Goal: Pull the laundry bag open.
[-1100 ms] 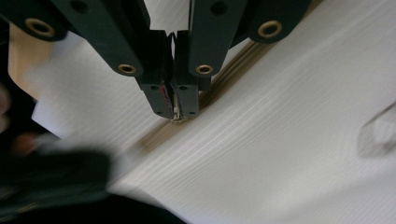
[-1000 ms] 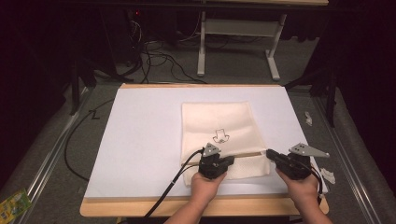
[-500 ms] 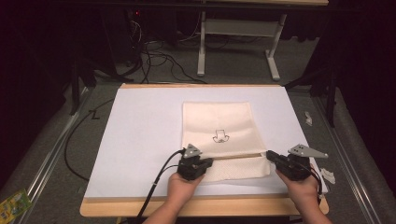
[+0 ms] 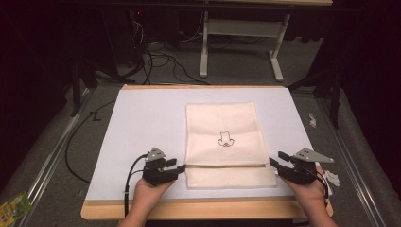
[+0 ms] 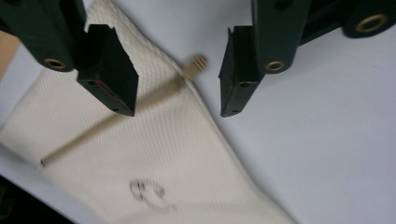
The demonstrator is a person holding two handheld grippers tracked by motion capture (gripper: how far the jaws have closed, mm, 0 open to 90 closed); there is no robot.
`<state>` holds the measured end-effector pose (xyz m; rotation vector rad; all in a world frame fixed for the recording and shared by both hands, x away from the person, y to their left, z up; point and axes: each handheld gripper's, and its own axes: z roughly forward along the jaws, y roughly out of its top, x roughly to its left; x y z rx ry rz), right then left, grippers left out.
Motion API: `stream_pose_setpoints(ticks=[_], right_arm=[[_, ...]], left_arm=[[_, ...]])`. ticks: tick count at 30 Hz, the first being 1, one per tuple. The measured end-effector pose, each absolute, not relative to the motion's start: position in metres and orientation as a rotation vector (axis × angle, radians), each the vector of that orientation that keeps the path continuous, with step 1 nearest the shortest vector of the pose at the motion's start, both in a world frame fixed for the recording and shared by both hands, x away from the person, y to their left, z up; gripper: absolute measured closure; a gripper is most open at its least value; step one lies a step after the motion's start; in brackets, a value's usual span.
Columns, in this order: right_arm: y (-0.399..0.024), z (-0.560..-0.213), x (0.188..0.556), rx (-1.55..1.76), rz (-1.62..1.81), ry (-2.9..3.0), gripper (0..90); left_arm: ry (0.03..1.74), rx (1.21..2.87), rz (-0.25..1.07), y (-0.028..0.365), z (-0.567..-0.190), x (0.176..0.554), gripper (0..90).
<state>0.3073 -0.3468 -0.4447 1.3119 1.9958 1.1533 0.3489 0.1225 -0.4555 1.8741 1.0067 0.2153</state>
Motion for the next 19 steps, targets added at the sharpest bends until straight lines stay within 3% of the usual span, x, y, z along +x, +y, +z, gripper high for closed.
stream_pose_setpoints(ticks=[1, 4, 5, 6, 7, 12, 19], right_arm=[[-0.347, -0.445, 0.307, 1.312, 1.153, 1.996, 40.1], [-0.363, -0.441, 0.307, 1.357, 1.129, 1.897, 25.9], [-0.369, -0.440, 0.308, 1.362, 1.123, 1.881, 23.3], [-0.384, -0.440, 0.307, 1.384, 1.107, 1.839, 22.4], [-0.388, -0.440, 0.307, 1.395, 1.105, 1.827, 21.7], [-0.400, -0.445, 0.309, 1.451, 1.086, 1.797, 19.9], [-0.386, -0.444, 0.307, 1.371, 1.076, 1.832, 17.9]], left_arm=[[1.007, 1.874, 0.215, 0.122, -0.455, 0.349, 44.5], [0.980, 1.857, 0.451, 0.143, -0.441, 0.347, 37.9], [0.979, 1.866, 0.532, 0.152, -0.438, 0.346, 35.5], [0.992, 1.889, 0.702, 0.167, -0.437, 0.345, 33.0], [0.999, 1.897, 0.751, 0.174, -0.437, 0.344, 32.1], [1.056, 1.880, 0.759, 0.186, -0.440, 0.347, 27.9], [0.999, 1.901, 0.751, 0.175, -0.439, 0.348, 22.3]])
